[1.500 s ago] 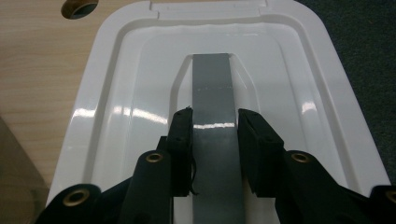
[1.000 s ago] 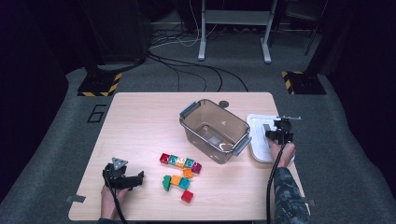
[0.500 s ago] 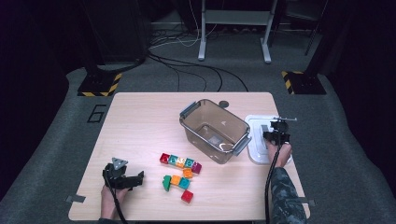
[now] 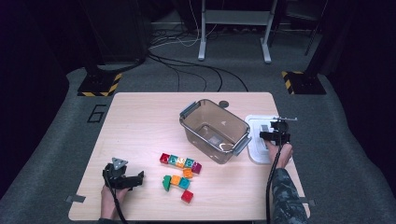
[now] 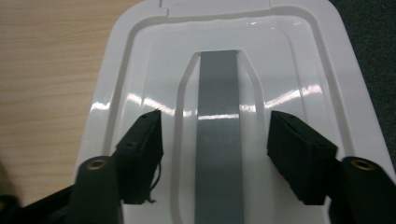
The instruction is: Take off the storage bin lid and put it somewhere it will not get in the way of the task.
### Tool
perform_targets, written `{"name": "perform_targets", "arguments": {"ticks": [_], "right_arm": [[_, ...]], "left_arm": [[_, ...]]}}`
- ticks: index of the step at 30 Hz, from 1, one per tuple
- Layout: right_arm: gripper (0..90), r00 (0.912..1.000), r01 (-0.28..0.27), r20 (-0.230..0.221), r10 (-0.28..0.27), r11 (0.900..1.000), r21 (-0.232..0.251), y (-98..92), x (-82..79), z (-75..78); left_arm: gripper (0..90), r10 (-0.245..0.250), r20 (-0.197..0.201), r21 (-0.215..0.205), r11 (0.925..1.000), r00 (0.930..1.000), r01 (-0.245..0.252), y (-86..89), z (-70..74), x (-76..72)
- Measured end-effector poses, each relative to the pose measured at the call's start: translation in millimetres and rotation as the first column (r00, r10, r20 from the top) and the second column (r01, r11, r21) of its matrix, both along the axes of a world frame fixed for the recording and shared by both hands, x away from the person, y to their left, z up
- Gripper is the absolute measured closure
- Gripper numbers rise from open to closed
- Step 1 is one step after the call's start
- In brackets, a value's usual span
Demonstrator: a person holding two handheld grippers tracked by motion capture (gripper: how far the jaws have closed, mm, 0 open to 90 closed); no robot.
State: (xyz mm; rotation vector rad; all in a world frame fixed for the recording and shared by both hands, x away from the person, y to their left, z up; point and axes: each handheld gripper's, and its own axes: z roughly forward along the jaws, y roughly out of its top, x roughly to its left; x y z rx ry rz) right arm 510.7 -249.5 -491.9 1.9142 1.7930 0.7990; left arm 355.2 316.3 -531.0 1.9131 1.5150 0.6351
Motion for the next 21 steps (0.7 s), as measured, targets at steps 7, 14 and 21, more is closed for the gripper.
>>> {"name": "perform_targets", "arguments": {"ticks": [7,14,21], "right_arm": [[8.2,0.9936,-0.104,0.04,0.105,0.994,-0.024,5.0,-10.5,10.7],[0.0,0.9853,-0.149,0.075,0.153,0.987,-0.06,8.2,-26.2,18.9],[0.0,0.9733,-0.19,0.122,0.194,0.981,-0.043,10.5,-48.5,23.9]], "left_arm": [[0.0,-0.001,0.0,0.001,1.0,1.0,0.001,0.0,0.0,0.0],[0.0,-0.001,0.0,0.001,1.0,1.0,0.001,0.0,0.0,0.0],[0.0,-0.001,0.0,0.001,1.0,1.0,0.001,0.0,0.0,0.0]]}}
